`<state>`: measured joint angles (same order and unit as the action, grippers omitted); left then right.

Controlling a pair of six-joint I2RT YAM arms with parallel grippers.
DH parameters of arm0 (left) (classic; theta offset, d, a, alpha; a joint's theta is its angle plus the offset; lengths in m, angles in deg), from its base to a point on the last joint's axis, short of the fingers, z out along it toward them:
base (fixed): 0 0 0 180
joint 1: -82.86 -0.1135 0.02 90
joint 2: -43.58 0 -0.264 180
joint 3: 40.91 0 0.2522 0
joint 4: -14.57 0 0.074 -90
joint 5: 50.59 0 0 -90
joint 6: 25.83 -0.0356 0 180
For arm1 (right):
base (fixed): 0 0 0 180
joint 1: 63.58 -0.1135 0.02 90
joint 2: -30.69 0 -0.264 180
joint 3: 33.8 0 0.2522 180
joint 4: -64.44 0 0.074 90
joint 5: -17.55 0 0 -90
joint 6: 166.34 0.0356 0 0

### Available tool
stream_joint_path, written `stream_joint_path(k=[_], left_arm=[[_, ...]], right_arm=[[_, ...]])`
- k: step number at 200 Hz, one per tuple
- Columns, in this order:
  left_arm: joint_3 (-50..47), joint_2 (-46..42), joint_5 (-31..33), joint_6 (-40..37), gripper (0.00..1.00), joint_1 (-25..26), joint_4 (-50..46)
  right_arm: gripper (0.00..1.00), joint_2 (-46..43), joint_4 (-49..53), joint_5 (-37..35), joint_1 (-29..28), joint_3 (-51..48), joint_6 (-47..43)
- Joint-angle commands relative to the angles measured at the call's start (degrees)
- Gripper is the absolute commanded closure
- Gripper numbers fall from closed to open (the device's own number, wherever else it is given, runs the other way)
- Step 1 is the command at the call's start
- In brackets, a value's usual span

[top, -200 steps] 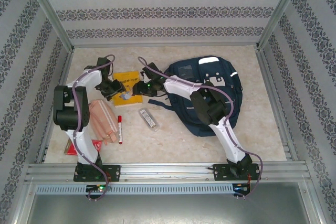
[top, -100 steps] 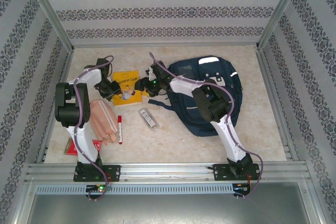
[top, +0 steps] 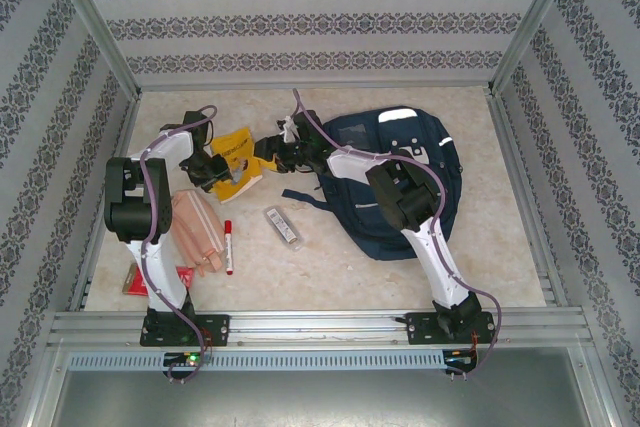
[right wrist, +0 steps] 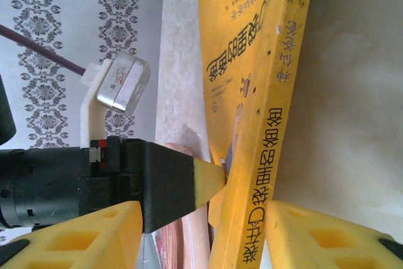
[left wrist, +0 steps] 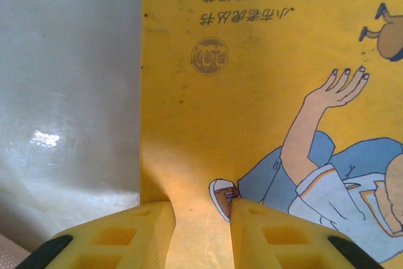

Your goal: Pack books, pencil case, and school supplies into a backpack

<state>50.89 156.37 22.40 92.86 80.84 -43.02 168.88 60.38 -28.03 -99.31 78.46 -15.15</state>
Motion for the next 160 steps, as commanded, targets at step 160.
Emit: stream_joint_path(k=[160], left_arm=[[-2.18, 6.88, -0.50, -3.05, 1.00, -0.24, 2.09]], right_arm=[[0.55, -5.07, 6.78, -6.36, -7.60, -7.22, -0.33]])
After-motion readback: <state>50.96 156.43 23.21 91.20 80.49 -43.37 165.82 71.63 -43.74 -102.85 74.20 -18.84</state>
